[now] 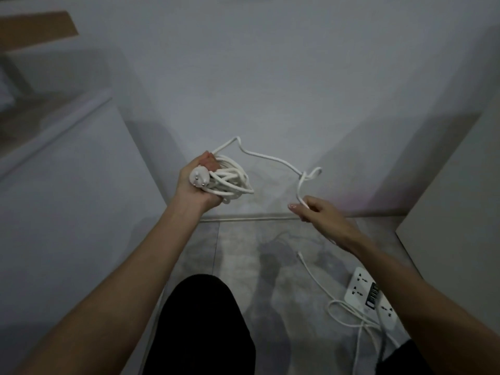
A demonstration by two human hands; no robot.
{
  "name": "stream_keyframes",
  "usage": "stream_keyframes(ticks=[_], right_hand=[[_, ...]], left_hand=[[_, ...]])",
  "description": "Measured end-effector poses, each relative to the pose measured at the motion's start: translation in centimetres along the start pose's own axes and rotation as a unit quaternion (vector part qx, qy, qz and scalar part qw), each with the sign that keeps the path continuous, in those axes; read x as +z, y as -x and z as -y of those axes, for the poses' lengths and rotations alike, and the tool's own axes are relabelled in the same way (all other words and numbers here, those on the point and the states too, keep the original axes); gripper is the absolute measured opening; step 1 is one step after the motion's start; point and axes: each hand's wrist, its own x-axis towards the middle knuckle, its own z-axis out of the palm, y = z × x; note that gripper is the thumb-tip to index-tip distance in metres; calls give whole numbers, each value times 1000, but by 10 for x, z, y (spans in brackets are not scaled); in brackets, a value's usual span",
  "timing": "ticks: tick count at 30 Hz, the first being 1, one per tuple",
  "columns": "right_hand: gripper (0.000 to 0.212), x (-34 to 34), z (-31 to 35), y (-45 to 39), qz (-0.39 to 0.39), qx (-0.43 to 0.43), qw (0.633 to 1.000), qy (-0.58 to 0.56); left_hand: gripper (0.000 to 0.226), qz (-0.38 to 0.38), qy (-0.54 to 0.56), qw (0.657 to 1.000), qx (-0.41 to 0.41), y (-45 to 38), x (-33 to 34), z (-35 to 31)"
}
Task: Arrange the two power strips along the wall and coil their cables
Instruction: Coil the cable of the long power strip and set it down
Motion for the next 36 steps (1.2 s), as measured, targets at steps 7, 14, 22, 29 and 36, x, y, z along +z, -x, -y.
stream_keyframes(ticks=[7,14,22,29,36], right_hand=[[31,1,25,-12,-281,-15,959,-18],[38,-35,-13,-20,-251,210,944,-27],[41,-29,-41,2,-63,378,923,-38],[50,-15,-42,4,-8,40,916,399],[37,23,-22,3,-40,-103,835,539]], left_hand=[[43,-23,70,995,-62,-1,-3,35],[36,15,89,995,-30,14,5,22],[37,42,94,995,-9,30,30,-4],[37,41,95,994,-21,35,38,16],[44,36,117,991,-58,37,41,37]])
